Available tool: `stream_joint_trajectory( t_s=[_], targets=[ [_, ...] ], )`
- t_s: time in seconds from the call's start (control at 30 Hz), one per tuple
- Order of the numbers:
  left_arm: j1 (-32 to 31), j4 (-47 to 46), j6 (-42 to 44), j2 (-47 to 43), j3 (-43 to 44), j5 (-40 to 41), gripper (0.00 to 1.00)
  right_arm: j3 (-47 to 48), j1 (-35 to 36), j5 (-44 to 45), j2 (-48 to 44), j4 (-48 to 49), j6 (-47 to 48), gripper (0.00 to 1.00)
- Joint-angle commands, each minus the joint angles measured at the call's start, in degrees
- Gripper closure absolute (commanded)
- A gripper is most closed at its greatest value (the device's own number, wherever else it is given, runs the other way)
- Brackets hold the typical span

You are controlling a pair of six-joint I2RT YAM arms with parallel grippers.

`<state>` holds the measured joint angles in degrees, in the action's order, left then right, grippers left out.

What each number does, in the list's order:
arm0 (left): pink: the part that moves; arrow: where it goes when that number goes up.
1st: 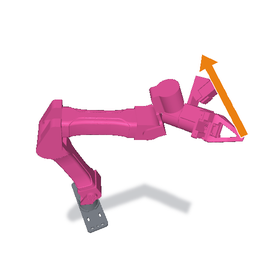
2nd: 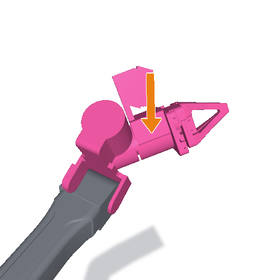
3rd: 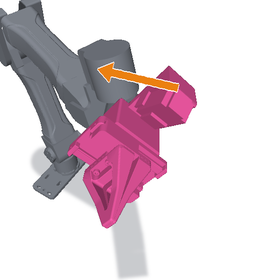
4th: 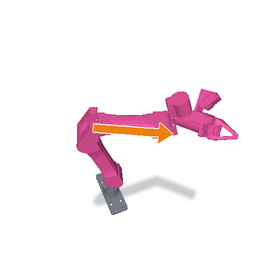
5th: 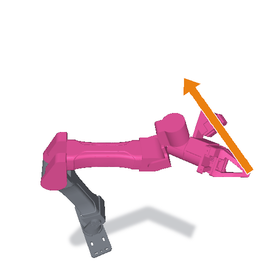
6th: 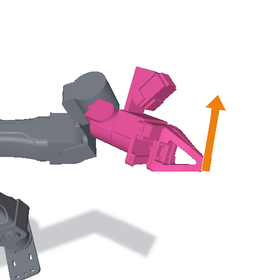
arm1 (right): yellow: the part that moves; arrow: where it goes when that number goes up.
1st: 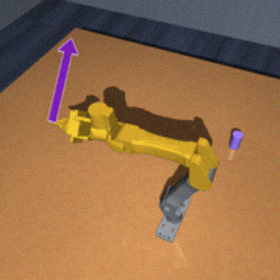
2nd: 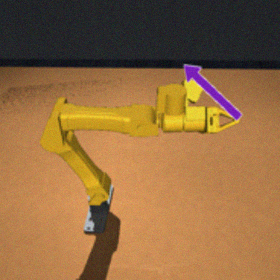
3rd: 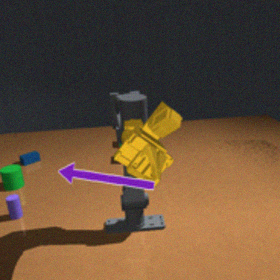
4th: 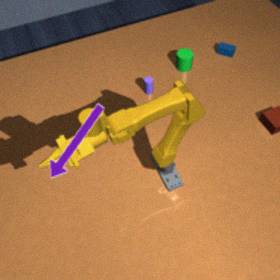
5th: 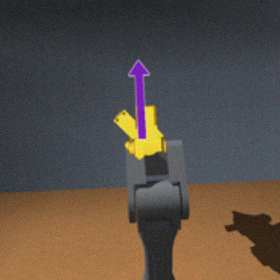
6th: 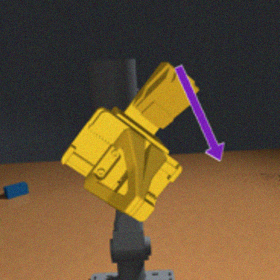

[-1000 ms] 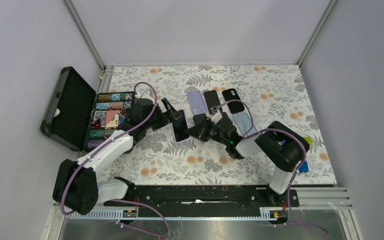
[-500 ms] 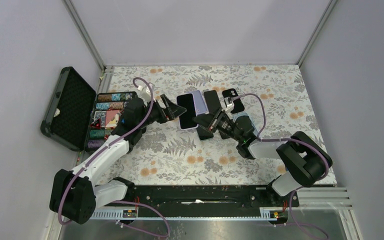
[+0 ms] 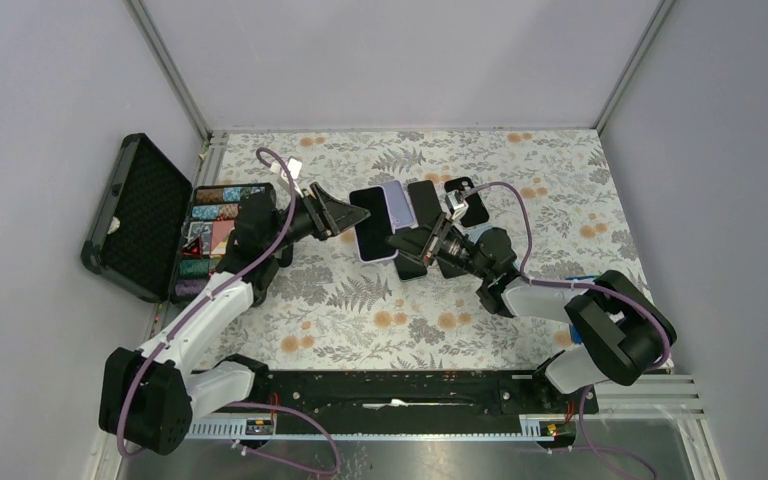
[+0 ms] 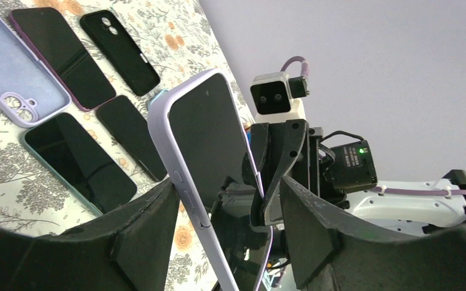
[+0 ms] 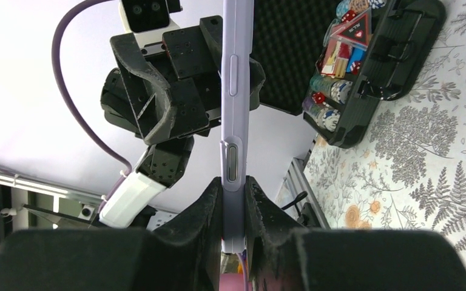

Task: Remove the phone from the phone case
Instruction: Pick up the phone at the center of the board.

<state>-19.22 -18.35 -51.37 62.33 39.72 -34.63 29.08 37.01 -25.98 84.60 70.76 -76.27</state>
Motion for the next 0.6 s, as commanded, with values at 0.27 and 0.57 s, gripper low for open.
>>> stream_joint_trajectory(
  t_s=[0.27, 0.57],
  targets=[
    [1.9, -17.5, -10.9, 4.1, 0.2, -11.6, 0.49, 6.7, -1.3, -11.8, 2.1, 10.7, -6.1, 1.00],
    [2.1, -17.7, -9.3, 3.8, -0.9, -11.5, 0.85, 6.5, -2.3, -12.6, 2.4, 8.5, -2.5, 1.00]
  ],
)
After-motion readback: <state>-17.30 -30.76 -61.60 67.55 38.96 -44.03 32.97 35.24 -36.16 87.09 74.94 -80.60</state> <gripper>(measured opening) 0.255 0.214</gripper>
